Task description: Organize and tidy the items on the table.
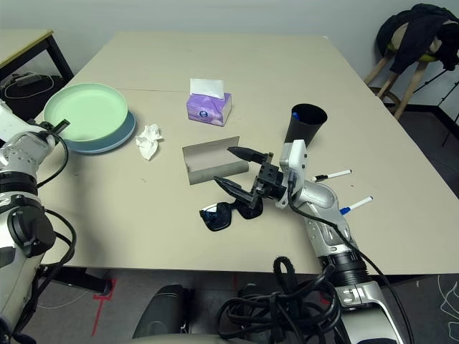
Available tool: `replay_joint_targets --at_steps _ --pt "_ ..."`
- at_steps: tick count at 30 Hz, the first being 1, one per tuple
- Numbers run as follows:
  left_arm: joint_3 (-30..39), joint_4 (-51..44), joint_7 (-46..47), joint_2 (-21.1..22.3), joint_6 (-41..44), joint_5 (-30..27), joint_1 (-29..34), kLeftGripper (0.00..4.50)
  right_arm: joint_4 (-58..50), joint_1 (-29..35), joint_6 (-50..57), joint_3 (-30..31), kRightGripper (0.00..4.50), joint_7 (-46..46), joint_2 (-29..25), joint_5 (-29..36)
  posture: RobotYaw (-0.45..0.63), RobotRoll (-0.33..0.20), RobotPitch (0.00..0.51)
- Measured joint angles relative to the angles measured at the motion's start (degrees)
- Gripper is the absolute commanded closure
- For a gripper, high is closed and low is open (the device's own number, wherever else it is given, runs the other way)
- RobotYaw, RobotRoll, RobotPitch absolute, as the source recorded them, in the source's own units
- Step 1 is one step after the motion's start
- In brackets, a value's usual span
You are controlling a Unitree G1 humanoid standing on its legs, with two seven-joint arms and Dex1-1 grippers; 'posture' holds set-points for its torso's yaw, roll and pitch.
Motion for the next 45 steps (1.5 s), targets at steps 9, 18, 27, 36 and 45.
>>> replay_joint_targets --at_steps 9,18,27,36,45 --pt "-4.96 0.28 -4.47 -1.13 0.69 1.65 0.13 0.04 -0.27 -0.31 3.39 -0.72 0.0 -4.45 -0.12 -0.7 0.11 0.0 0.056" --pt "-14.94 -14.39 -28.47 0.15 3.68 3.32 9.44 0.04 -0.46 -0.32 3.6 -0.55 0.0 -4.45 -0.16 -0.86 0.13 0.0 0.057" --pt "-22.73 -22.24 -47.2 1.92 5.11 4.54 14.78 0.04 -0.46 -0.34 3.61 -0.42 0.0 -4.33 -0.15 -0.88 0.12 0.0 0.057" --pt "-28.41 -15.58 -49.07 -0.02 -3.08 10.97 11.52 0.04 -1.17 -0.12 3.61 -0.42 0.0 -4.36 -0.28 -0.87 0.09 0.0 0.051" --pt "-30.18 -2.2 -46.61 -5.33 -11.72 15.29 4.21 0.04 -2.62 0.95 3.8 -0.4 0.0 -5.19 -0.45 -0.87 0.07 0.0 0.053"
